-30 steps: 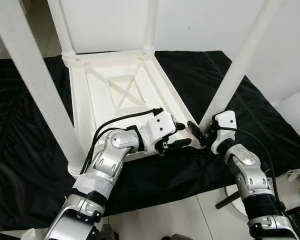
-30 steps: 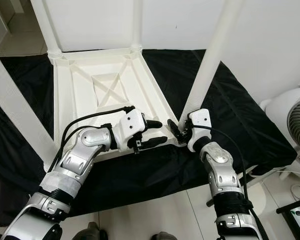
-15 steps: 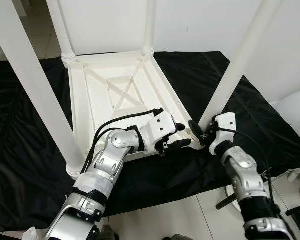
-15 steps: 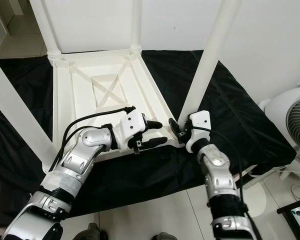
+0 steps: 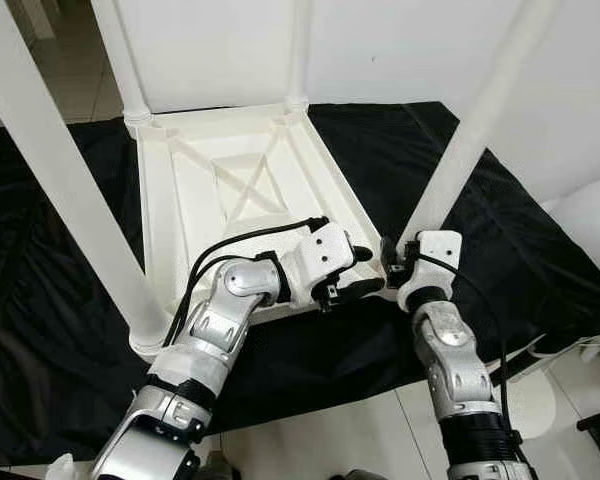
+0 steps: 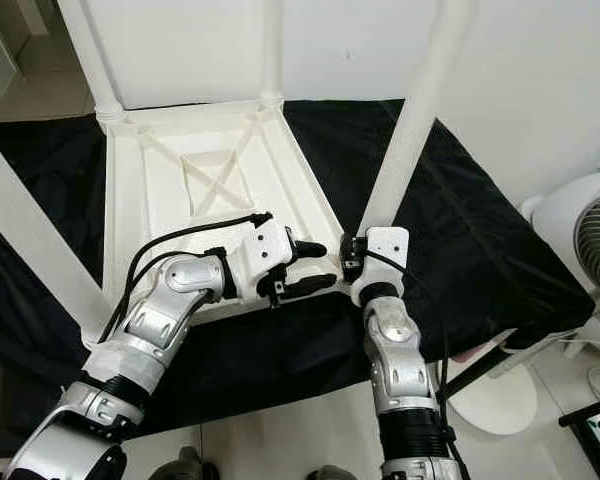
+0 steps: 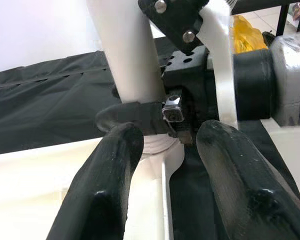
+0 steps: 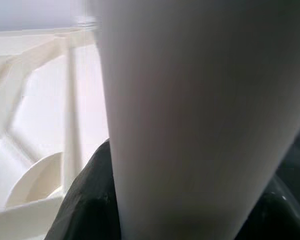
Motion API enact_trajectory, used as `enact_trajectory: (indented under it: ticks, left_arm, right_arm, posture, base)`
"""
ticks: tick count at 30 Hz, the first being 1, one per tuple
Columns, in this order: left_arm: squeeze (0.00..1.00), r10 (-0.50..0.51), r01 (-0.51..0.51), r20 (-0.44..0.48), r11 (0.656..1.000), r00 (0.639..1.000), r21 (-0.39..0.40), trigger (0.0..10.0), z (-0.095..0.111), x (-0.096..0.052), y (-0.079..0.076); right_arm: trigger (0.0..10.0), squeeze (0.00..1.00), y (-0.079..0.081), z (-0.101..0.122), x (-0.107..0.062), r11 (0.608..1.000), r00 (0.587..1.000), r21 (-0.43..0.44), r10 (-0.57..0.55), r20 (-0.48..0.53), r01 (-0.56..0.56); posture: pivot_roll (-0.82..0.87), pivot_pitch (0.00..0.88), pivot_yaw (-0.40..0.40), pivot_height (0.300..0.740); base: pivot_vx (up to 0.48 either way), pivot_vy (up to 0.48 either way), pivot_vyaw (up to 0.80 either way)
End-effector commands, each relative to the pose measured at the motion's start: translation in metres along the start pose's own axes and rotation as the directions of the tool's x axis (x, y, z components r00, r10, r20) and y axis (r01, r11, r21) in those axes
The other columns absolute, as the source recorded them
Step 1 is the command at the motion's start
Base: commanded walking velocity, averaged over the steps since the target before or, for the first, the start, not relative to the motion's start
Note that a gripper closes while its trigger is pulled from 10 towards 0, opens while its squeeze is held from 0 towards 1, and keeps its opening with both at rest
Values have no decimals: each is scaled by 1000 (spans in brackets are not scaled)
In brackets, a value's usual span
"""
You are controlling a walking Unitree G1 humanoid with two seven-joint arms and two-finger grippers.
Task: Building children table
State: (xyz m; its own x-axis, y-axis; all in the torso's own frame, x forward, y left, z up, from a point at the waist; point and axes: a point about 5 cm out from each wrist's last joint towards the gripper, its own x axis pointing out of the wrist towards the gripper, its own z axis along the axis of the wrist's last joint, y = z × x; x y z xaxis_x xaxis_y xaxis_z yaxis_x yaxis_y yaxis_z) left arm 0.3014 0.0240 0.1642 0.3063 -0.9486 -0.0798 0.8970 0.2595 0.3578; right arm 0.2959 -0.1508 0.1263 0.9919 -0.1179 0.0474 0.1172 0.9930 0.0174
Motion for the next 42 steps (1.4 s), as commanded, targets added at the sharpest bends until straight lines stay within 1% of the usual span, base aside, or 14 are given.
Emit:
enact_trajectory:
  ticks: [1,3,7,11,12,13,21,26,27,32,33,37,39,42]
  left_arm:
    - [0,64,-64,1,998,998,1,10000,0,3,3]
    - [0,65,-65,0,998,998,2,10000,0,3,3]
    - [0,64,-64,-1,998,998,3,10000,-1,3,3]
    - [0,62,-62,-3,998,998,5,10000,-1,2,3]
    - [0,63,-63,-3,998,998,4,10000,-1,2,3]
    - [0,65,-65,-4,998,998,4,10000,-1,2,3]
    - [0,66,-65,-8,998,998,6,10000,-3,0,1]
    - [0,50,-50,-5,999,999,8,10000,-3,-1,-2]
    - [0,47,-47,-7,999,999,11,10000,-3,-1,-3]
    - [0,44,-44,-9,999,999,14,10000,-3,-1,-2]
    - [0,44,-44,-8,999,999,16,10000,-3,0,-1]
    - [0,45,-45,-8,999,999,17,10000,-2,1,0]
    - [0,47,-47,-9,999,999,17,10000,-2,1,1]
    - [0,48,-48,-9,999,999,17,10000,-2,2,2]
  right_arm:
    - [10000,0,-6,-3,-2,998,998,-9,-60,-16,59]
    - [10000,0,1,-3,-8,990,990,18,-141,-25,141]
    - [10000,0,15,0,-10,996,996,36,-85,-20,86]
    - [10000,0,15,1,-12,996,997,38,-77,-24,78]
    - [10000,541,13,2,-12,996,996,36,-83,-20,83]
    - [10000,1000,13,3,-13,996,997,42,-80,-16,81]
    - [10000,1000,6,6,-22,998,999,32,-52,-3,52]
    - [10000,1000,-4,5,-30,1000,1000,20,22,-1,-22]
    - [10000,0,-6,3,-33,997,998,19,69,-1,-69]
    - [10000,0,-17,-2,-38,983,983,-16,183,0,-183]
    - [10000,0,-27,-5,-36,970,971,-52,237,-9,-237]
    - [10000,0,-31,-6,-34,965,967,-60,253,-16,-254]
    - [10000,0,-41,-4,-24,961,965,-83,263,-17,-264]
    - [10000,0,-46,-4,-16,959,964,-96,266,-21,-267]
  posture:
    - [-15,1,-10,740]
    - [-14,0,-10,740]
    - [-16,0,-8,740]
    - [-15,0,-13,740]
    - [-15,0,-15,740]
    - [-14,0,-17,740]
    - [-17,0,-27,740]
    - [-20,0,-30,740]
    - [-23,0,-28,740]
    - [-29,0,-22,740]
    - [-32,0,-18,740]
    - [-33,0,-15,740]
    - [-35,0,-10,740]
    - [-31,0,-8,740]
  base:
    - [0,0,0]
    - [0,0,0]
    - [0,0,0]
    - [0,0,0]
    - [0,0,0]
    - [0,0,0]
    - [0,0,0]
    - [0,0,0]
    - [0,0,0]
    - [0,0,0]
    - [0,0,0]
    - [0,0,0]
    - [0,0,0]
    - [0,0,0]
